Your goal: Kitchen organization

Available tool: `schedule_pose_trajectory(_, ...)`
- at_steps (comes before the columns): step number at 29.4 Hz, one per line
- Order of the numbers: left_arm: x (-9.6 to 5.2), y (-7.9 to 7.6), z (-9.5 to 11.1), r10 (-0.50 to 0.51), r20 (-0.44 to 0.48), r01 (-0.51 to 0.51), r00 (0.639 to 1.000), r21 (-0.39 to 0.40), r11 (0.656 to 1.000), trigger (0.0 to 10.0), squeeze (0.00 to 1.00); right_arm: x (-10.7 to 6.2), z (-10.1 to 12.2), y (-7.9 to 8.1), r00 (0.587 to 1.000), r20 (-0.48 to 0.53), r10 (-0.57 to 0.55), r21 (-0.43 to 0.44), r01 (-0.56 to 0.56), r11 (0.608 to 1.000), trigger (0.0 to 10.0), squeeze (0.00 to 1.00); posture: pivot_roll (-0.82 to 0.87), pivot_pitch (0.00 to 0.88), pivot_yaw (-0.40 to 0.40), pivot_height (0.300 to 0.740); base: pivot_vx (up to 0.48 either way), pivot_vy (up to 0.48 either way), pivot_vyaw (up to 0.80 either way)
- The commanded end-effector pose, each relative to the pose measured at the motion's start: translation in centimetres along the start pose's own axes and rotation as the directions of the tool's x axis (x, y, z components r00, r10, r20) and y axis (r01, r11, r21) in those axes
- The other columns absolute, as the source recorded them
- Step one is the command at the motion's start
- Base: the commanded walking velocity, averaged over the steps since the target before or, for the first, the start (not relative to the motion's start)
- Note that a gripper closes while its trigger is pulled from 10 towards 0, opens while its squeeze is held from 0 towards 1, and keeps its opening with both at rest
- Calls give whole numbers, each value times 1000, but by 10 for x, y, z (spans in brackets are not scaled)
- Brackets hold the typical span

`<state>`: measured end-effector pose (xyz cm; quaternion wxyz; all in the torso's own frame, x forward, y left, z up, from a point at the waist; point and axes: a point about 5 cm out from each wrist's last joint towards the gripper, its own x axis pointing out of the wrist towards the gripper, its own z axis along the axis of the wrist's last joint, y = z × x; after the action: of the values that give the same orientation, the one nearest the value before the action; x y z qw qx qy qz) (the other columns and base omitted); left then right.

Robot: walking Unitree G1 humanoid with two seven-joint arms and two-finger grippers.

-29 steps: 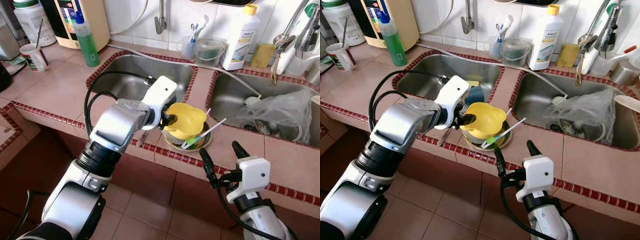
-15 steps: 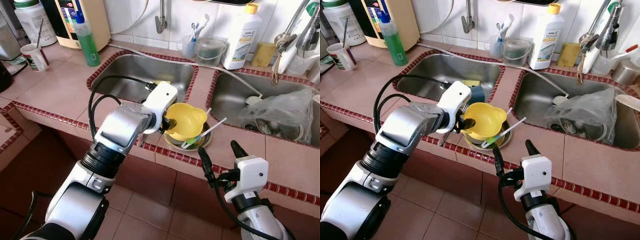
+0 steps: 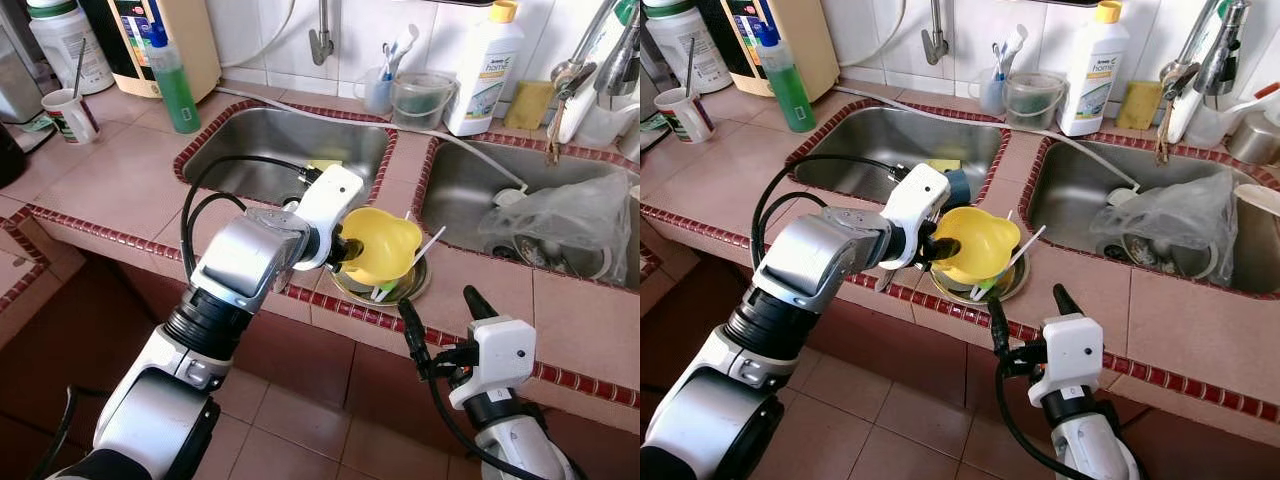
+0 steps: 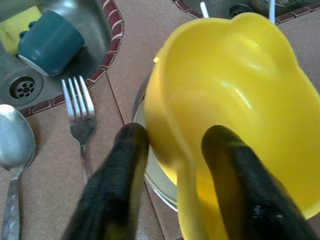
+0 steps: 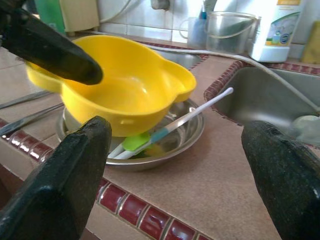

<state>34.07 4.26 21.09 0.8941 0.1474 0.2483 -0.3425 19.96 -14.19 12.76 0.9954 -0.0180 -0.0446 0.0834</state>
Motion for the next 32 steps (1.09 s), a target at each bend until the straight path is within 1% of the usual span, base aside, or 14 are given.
schedule_pose_trajectory(1,-4,4,3,11,22,-11,1000,13,1000,0,0,1,2,4,1000,13,11,4,-11,1000,10000,0,-83,76,75,731,0,0,0)
schedule_pose_trajectory(9,-6,6,7,18,49,-19,999,23,1000,0,0,3,3,5,1000,19,15,7,-15,1000,10000,0,-75,80,72,731,0,0,0)
schedule_pose_trajectory(18,-7,4,9,6,57,-8,998,34,999,0,0,4,4,5,1000,20,14,4,-14,1000,10000,0,-77,83,73,731,0,0,0)
schedule_pose_trajectory(26,-7,4,14,0,78,-2,997,21,1000,0,0,4,5,5,1000,22,14,4,-14,1000,10000,0,-77,82,72,731,0,0,0)
schedule_pose_trajectory(32,-10,15,19,53,105,-54,993,7,999,0,0,5,5,5,1000,25,11,5,-11,1000,10000,0,-76,81,70,731,0,0,0)
